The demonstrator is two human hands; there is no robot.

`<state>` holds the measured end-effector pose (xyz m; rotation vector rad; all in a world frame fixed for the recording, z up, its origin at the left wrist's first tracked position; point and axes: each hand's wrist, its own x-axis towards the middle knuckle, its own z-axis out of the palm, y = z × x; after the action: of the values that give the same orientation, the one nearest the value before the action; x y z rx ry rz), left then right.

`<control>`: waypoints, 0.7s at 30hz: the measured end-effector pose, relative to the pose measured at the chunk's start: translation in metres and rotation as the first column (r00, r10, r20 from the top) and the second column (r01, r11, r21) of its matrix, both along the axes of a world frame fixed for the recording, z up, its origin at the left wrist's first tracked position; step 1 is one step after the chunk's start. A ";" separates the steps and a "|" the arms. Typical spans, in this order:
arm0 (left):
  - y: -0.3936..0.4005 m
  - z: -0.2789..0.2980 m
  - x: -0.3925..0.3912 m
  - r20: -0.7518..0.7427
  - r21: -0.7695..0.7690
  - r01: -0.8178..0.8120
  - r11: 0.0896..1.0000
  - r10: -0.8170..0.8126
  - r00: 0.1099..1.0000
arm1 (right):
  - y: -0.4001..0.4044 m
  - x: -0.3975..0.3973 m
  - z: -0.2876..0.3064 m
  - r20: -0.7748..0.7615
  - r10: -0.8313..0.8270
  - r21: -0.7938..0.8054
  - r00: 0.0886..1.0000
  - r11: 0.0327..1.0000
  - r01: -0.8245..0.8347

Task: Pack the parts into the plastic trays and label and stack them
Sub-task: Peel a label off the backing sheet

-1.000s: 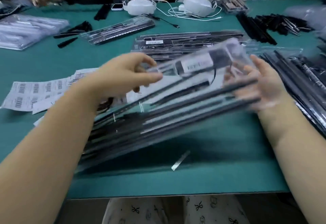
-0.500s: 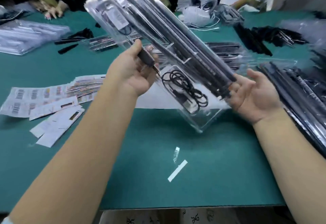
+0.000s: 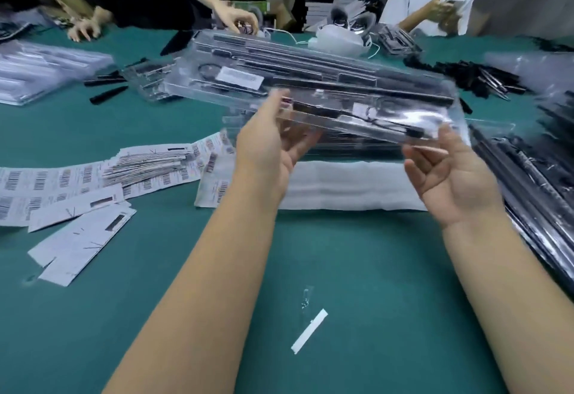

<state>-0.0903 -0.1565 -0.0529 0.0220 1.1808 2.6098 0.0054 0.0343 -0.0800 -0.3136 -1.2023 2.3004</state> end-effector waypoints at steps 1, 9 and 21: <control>-0.009 0.000 -0.005 -0.002 -0.006 -0.042 0.999 0.042 0.999 | 0.006 -0.001 0.002 -0.002 -0.055 -0.015 0.998 0.998 0.055; -0.054 -0.012 -0.038 -0.145 -0.185 -0.343 0.921 0.320 0.936 | 0.031 -0.031 0.027 0.025 -0.249 0.244 0.968 0.941 0.236; -0.055 -0.038 -0.071 -0.419 -0.553 -0.396 0.733 0.165 0.893 | 0.060 -0.059 -0.010 0.062 -0.469 0.482 0.881 0.787 0.385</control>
<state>-0.1611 -0.2114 -0.0906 0.1828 2.3115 2.3518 -0.0537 0.0940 -0.0895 -0.5620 -1.5361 1.5646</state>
